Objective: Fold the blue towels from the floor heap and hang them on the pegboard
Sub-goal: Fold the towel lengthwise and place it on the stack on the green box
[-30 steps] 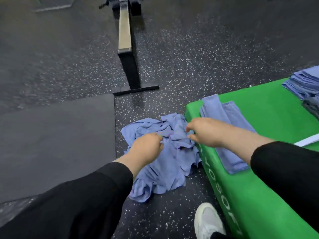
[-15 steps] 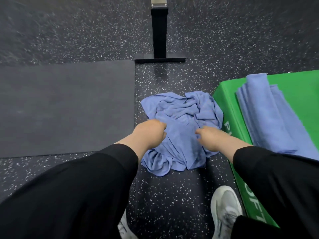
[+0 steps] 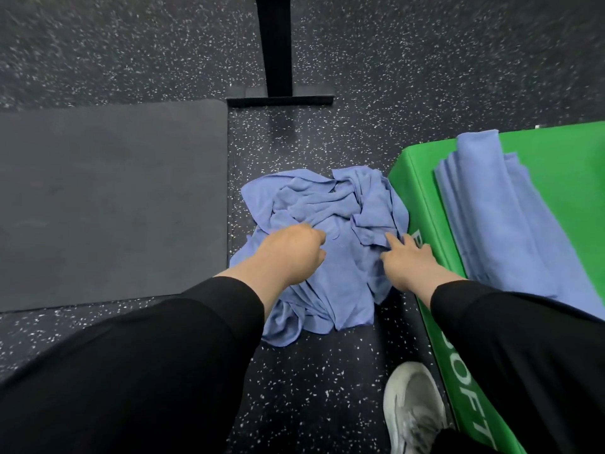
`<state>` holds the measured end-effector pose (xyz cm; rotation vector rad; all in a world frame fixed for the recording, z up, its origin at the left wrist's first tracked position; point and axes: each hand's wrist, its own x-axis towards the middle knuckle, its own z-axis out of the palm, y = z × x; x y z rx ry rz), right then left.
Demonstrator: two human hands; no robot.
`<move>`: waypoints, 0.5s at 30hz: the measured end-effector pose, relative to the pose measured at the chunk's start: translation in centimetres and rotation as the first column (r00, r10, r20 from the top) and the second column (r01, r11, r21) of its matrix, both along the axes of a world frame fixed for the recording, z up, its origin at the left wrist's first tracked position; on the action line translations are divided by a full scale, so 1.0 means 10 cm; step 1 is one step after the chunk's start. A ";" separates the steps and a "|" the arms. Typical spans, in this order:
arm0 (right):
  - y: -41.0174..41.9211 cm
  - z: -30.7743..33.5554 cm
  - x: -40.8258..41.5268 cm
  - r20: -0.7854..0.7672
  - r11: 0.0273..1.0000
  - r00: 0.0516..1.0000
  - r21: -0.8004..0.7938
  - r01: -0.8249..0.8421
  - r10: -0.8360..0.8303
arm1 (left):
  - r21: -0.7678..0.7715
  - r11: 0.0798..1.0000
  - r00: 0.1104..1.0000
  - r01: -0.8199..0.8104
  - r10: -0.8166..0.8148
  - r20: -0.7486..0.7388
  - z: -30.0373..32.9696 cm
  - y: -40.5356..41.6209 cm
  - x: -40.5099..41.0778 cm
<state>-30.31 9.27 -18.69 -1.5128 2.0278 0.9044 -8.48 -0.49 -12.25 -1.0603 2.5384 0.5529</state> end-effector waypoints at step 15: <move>-0.60 0.90 -0.06 0.559 0.592 0.798 -0.572 0.567 -0.225 | 0.026 0.993 0.984 -0.118 0.120 -0.133 0.41 0.02 0.05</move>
